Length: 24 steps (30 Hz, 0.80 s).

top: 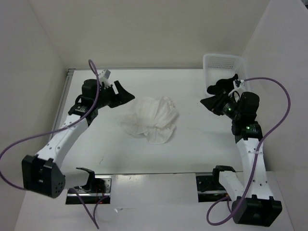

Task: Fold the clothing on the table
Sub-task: Fold the skirt

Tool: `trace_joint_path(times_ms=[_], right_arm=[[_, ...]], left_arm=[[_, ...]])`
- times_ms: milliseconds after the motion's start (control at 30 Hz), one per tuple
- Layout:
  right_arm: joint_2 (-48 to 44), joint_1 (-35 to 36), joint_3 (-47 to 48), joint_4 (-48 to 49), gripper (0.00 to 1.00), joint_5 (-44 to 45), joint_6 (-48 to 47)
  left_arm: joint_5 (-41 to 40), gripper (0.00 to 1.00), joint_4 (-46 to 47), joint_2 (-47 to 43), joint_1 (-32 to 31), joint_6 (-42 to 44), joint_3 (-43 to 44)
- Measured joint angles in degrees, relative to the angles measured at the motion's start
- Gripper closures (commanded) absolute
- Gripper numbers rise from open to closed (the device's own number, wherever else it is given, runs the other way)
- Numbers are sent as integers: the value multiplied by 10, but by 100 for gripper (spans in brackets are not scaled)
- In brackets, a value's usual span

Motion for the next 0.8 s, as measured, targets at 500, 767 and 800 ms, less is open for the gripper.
trace_joint_path(times_ms=[500, 767, 800], right_arm=[[-114, -73, -84, -78, 0, -43, -27], [-133, -73, -99, -89, 0, -17, -17], [-138, -73, -101, -90, 0, -15, -16]], left_arm=[[-102, 1, -109, -245, 0, 7, -161], [-127, 1, -120, -245, 0, 7, -165], [-128, 1, -122, -245, 0, 7, -165]])
